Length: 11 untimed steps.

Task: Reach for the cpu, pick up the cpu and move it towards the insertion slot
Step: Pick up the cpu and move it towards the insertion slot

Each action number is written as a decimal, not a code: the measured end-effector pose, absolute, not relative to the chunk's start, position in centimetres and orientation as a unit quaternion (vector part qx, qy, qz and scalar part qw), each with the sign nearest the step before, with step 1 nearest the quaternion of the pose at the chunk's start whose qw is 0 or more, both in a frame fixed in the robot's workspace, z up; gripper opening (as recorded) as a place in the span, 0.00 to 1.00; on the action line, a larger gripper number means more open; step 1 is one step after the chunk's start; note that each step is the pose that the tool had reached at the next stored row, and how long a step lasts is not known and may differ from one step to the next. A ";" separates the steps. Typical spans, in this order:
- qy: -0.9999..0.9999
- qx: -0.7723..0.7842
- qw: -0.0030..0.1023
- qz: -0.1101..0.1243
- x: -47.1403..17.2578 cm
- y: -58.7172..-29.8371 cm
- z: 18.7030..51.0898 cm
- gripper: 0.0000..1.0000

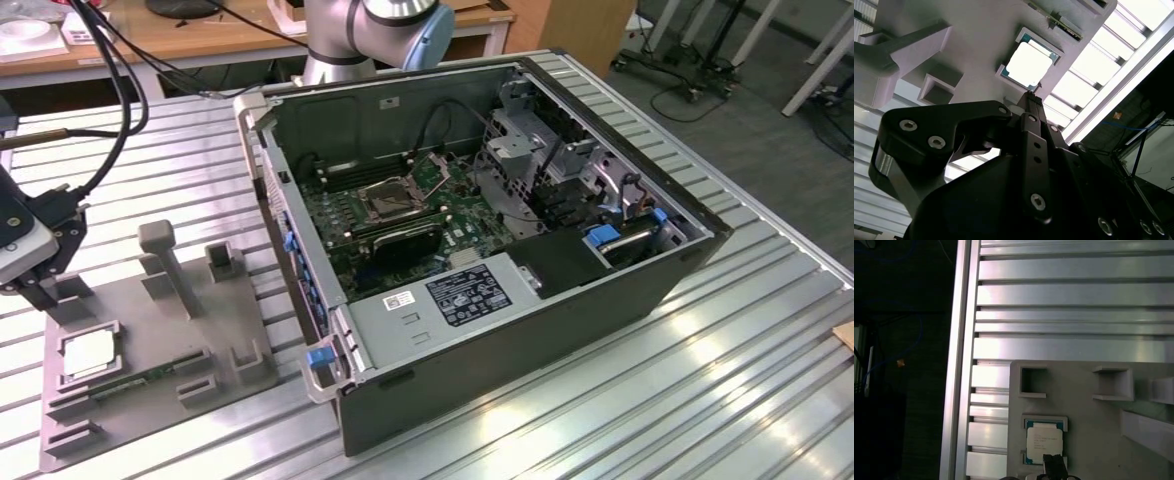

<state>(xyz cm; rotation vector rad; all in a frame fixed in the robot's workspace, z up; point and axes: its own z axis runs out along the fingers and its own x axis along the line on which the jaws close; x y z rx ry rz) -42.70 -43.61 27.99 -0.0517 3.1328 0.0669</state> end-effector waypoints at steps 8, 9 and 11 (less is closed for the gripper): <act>1.000 -0.016 0.004 0.021 -42.7 -43.6 27.7 0.11; 1.000 -0.017 0.004 0.021 -42.7 -43.6 27.7 0.11; 1.000 -0.017 0.004 0.021 -42.7 -43.6 27.6 0.11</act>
